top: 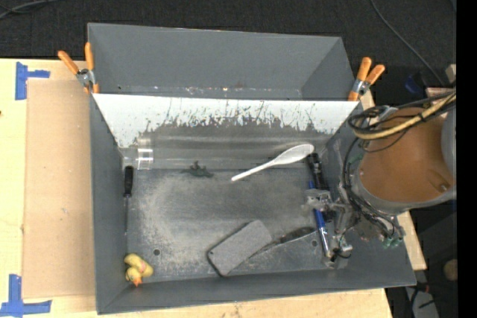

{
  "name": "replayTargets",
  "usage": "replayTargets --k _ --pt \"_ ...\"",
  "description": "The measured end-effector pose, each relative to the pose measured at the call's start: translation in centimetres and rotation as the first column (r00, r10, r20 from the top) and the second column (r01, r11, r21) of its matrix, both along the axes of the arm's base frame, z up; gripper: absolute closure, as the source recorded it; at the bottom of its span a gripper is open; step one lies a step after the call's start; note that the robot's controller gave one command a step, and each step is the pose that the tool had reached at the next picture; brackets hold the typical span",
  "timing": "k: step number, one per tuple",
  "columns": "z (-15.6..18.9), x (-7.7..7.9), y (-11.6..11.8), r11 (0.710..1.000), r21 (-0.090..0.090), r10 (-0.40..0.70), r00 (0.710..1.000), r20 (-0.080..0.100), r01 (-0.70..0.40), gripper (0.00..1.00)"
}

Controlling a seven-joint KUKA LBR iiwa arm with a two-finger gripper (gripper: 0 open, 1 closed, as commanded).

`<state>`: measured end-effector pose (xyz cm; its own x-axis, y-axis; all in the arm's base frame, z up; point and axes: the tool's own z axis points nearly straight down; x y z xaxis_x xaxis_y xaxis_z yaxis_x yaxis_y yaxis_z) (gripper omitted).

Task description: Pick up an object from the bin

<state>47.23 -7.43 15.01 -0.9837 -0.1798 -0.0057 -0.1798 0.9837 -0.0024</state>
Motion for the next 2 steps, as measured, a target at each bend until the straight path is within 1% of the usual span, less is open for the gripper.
replayTargets --k 1,2 --pt "-4.1 -0.1 3.7 1.0 0.005 0.009 1.0 -0.015 -0.009 0.0" --pt "-8.0 0.6 1.5 0.981 -0.003 0.192 0.981 0.012 -0.192 0.0"
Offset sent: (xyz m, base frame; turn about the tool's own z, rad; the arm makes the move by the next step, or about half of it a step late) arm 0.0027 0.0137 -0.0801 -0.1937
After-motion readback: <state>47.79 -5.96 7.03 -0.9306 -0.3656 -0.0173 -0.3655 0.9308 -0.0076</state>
